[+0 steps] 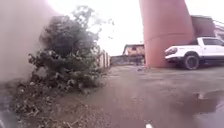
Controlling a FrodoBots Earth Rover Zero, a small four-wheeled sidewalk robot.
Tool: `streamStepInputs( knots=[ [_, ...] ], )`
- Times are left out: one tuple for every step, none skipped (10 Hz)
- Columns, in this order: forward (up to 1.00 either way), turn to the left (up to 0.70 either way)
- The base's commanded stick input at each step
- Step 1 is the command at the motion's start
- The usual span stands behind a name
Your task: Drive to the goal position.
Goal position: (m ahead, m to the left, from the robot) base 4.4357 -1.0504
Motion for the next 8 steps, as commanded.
streamStepInputs(
  knots=[
    [0.6, -0.14],
    [0.6, -0.14],
    [0.6, -0.14],
    [0.6, -0.14],
    [0.6, -0.14],
    [0.6, -0.14],
    [0.6, -0.14],
    [0.6, -0.14]
  ],
)
